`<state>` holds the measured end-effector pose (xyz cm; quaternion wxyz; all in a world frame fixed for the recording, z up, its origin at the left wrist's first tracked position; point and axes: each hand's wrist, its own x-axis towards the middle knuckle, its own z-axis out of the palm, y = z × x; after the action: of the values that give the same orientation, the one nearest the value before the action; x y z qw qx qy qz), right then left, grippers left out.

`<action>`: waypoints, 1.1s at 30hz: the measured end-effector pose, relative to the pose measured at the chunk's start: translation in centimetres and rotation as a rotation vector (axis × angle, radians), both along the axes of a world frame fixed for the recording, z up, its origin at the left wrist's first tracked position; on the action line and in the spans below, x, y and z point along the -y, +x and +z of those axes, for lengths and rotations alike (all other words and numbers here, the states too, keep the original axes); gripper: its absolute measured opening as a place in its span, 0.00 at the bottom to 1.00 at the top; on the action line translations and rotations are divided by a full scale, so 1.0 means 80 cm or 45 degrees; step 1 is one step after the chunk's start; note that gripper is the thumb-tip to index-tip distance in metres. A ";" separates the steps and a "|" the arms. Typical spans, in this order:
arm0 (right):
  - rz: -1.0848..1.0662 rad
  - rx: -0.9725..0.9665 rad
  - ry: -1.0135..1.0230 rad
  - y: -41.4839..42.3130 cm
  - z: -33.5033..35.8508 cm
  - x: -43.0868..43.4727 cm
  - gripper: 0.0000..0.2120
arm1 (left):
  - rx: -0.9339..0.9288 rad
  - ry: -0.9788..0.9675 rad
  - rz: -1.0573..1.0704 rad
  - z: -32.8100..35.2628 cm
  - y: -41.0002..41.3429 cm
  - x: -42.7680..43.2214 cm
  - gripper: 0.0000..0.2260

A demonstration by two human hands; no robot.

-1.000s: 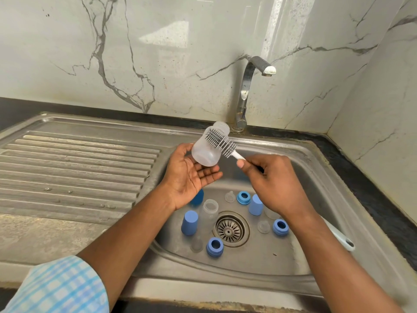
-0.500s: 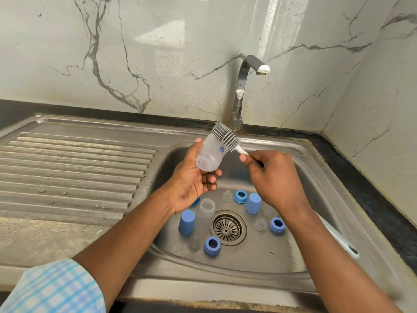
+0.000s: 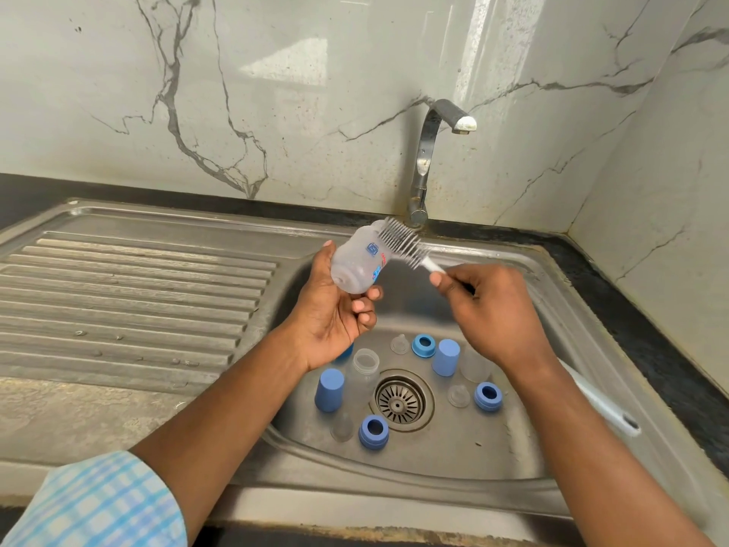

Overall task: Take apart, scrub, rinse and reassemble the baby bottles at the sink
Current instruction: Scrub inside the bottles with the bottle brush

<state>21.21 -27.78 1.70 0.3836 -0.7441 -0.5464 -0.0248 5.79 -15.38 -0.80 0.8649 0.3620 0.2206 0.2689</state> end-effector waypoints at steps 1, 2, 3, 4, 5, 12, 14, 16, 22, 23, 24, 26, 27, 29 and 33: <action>0.087 0.000 -0.029 -0.005 -0.001 0.001 0.19 | 0.023 -0.021 0.018 -0.001 -0.001 -0.002 0.27; 0.170 0.002 -0.060 -0.011 -0.002 0.001 0.19 | 0.045 -0.039 0.031 -0.002 -0.001 -0.004 0.27; 0.230 0.011 -0.079 -0.015 -0.002 0.000 0.19 | 0.060 -0.053 0.037 -0.002 -0.002 -0.006 0.27; 0.249 0.022 -0.075 -0.016 -0.003 -0.002 0.19 | 0.068 -0.067 0.032 -0.002 -0.002 -0.007 0.27; 0.222 0.033 -0.051 -0.015 -0.002 -0.003 0.19 | 0.077 -0.081 0.015 -0.001 -0.002 -0.007 0.27; -0.003 0.041 0.068 -0.002 -0.004 -0.002 0.21 | 0.044 -0.086 -0.021 0.000 0.002 0.002 0.25; 0.136 0.074 0.002 -0.011 -0.005 -0.003 0.19 | 0.028 -0.083 0.029 -0.001 0.001 0.000 0.23; 0.189 0.099 -0.043 -0.020 -0.007 -0.006 0.19 | 0.015 -0.066 0.052 -0.004 0.000 -0.003 0.24; -0.010 -0.069 -0.008 -0.007 -0.002 -0.001 0.20 | 0.004 0.233 -0.179 0.001 -0.010 -0.004 0.27; -0.039 -0.084 -0.019 -0.004 -0.001 0.000 0.21 | -0.015 0.330 -0.222 0.001 -0.012 -0.003 0.24; -0.058 -0.097 -0.033 -0.002 -0.001 0.001 0.21 | -0.074 0.447 -0.228 0.000 -0.012 0.000 0.22; -0.064 -0.123 -0.063 -0.001 -0.001 0.000 0.19 | -0.289 0.712 -0.099 -0.008 -0.006 0.003 0.19; -0.059 -0.137 -0.081 -0.002 -0.001 0.001 0.18 | -0.407 0.874 0.028 -0.013 -0.004 0.002 0.17; -0.048 -0.159 -0.114 -0.003 -0.001 0.000 0.17 | -0.652 1.266 0.284 -0.022 -0.003 -0.004 0.19; -0.066 -0.203 -0.159 0.001 -0.002 -0.001 0.16 | -0.864 1.616 0.475 -0.029 -0.008 -0.015 0.27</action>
<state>21.30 -27.68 1.56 0.3782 -0.7800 -0.4951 0.0587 5.14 -14.22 -3.11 0.3137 0.8117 0.3357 0.3605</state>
